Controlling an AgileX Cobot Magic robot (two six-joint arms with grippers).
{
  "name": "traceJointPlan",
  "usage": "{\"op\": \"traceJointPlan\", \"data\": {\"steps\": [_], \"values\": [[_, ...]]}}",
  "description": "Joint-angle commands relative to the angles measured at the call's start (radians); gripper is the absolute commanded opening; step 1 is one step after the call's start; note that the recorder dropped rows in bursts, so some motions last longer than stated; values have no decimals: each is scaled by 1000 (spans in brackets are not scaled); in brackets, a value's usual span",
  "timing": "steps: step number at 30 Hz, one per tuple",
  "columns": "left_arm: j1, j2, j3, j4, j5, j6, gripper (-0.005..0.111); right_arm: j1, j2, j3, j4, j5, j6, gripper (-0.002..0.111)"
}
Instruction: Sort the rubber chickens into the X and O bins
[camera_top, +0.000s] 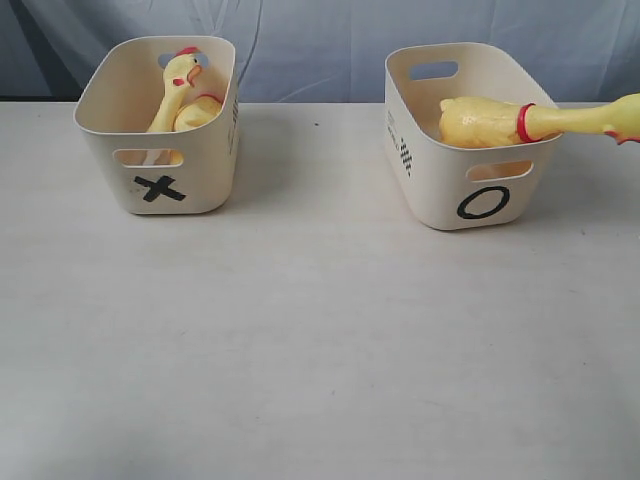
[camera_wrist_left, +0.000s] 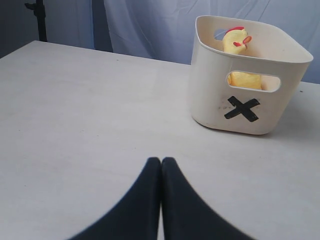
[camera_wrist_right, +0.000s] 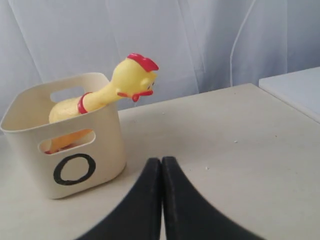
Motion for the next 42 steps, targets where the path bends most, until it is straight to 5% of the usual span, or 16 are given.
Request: {"op": "traceJointPlan", "data": {"steps": [1,42], "values": [[-2,4,-8,2,-8,-1,0,16,-9,7,-42,50,-5,0],[-2,4,-8,2,-8,-1,0,52,-9,7,-28,109,-2,0]]}}
